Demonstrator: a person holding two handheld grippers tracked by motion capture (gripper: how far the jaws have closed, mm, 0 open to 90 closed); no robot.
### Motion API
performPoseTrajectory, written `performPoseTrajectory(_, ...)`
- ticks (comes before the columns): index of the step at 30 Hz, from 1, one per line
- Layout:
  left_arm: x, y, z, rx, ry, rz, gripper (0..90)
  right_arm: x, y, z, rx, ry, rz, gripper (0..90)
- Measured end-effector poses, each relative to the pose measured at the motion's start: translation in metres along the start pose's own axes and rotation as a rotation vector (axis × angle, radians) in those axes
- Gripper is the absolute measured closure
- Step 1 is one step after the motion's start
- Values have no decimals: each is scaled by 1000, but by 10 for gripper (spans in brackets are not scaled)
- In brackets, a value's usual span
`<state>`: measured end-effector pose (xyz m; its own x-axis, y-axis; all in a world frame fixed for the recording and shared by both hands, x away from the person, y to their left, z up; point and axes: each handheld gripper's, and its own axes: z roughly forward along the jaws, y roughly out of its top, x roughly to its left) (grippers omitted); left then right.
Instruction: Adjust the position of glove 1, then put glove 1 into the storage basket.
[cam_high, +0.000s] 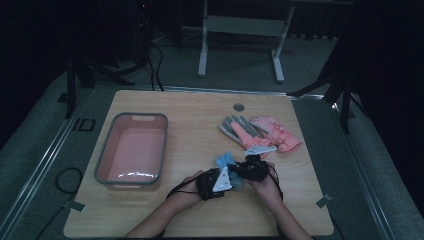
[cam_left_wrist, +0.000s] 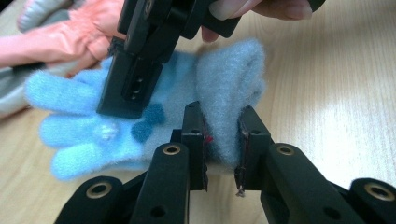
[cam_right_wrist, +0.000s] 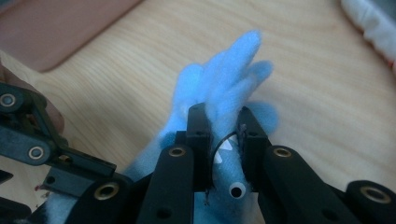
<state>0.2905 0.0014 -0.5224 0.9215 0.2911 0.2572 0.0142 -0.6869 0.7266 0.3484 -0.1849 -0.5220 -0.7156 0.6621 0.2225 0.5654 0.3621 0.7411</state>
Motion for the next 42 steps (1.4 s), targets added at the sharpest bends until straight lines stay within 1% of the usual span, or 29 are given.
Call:
performPoseTrajectory(5, 9, 7, -13, 8, 9, 7, 773, 6, 17, -4, -21, 2, -13, 792)
performPoseTrajectory(10, 13, 10, -23, 19, 18, 13, 773, 11, 26, -5, -39, 18, -11, 792)
performPoseTrajectory(14, 16, 11, -29, 23, 17, 9, 774, 13, 30, -5, -43, 25, -7, 792)
performPoseTrajectory(15, 17, 11, -32, 25, 22, 13, 774, 14, 32, -4, -40, 29, -5, 792)
performPoseTrajectory(20, 24, 13, -44, 31, 31, 14, 774, 21, 44, -3, -47, 32, -19, 792)
performPoseTrajectory(22, 26, 13, -48, 31, 37, 9, 774, 23, 49, -2, -49, 38, -20, 792)
performPoseTrajectory(24, 29, 13, -53, 38, 43, 12, 774, 25, 54, -1, -51, 44, -25, 792)
performPoseTrajectory(25, 30, 13, -56, 42, 47, 16, 774, 26, 57, 0, -51, 47, -26, 792)
performPoseTrajectory(28, 35, 12, -64, 40, 61, 8, 774, 31, 66, 3, -59, 53, -34, 792)
performPoseTrajectory(33, 45, 8, -82, 50, 95, 5, 774, 40, 84, 11, -77, 70, -40, 792)
performPoseTrajectory(35, 49, 6, -89, 52, 105, -2, 774, 45, 92, 15, -74, 72, -52, 792)
performPoseTrajectory(37, 52, 3, -95, 64, 117, -6, 774, 51, 100, 19, -74, 76, -70, 792)
performPoseTrajectory(38, 52, 3, -95, 64, 117, -6, 774, 51, 100, 19, -74, 76, -70, 792)
performPoseTrajectory(39, 55, -1, -101, 76, 129, -14, 774, 54, 103, 21, -73, 79, -77, 792)
performPoseTrajectory(40, 56, -2, -104, 79, 133, -20, 774, 60, 111, 26, -73, 81, -90, 792)
performPoseTrajectory(42, 58, -6, -109, 84, 147, -26, 775, 65, 117, 32, -68, 91, -100, 793)
